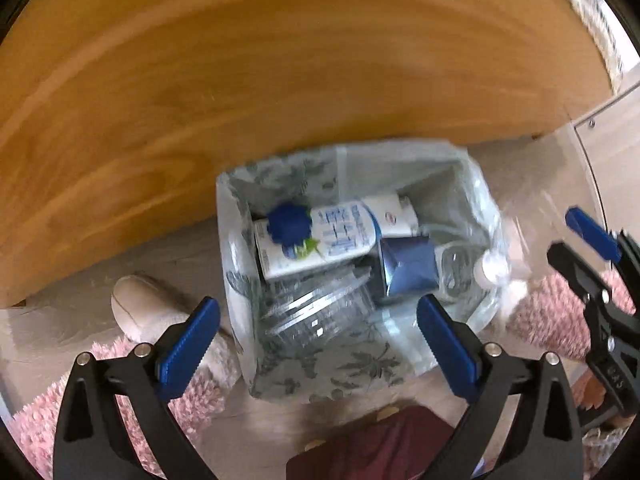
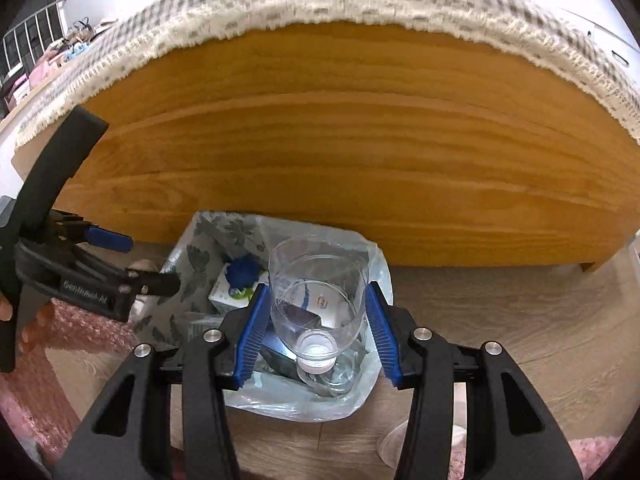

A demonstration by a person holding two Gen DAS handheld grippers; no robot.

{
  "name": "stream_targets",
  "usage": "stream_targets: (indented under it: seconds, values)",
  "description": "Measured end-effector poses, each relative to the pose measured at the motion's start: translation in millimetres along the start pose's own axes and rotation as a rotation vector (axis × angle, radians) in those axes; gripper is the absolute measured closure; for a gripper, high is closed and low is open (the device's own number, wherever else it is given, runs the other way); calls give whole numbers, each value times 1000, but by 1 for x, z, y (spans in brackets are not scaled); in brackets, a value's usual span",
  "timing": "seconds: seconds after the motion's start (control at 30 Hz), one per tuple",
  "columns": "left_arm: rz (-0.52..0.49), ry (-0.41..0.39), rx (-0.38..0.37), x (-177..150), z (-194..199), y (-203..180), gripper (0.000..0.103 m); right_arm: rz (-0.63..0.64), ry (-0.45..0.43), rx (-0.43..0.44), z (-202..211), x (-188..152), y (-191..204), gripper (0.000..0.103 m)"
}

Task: Collect trash
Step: 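Lower the blue cap and clear cup over the bin opening, then open the left tool to drop the cap while the right tool releases the cup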

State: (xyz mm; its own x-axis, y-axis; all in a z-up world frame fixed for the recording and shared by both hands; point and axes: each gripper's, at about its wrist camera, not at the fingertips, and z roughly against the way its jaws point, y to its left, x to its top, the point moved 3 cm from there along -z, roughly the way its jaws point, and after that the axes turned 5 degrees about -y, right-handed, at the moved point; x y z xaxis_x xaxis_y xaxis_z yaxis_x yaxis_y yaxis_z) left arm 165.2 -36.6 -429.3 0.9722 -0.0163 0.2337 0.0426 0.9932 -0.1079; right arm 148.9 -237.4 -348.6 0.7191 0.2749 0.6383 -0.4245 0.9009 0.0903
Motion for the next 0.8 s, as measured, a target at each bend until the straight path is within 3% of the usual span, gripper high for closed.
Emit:
stream_targets:
  seconds: [0.33,0.8]
  values:
    - [-4,92,12,-13,-16,-1,7,38,90,-10,-34,-16,6,55]
    - [22,113,19,-14,-21,7,7,89,233,-84,-78,-46,4,54]
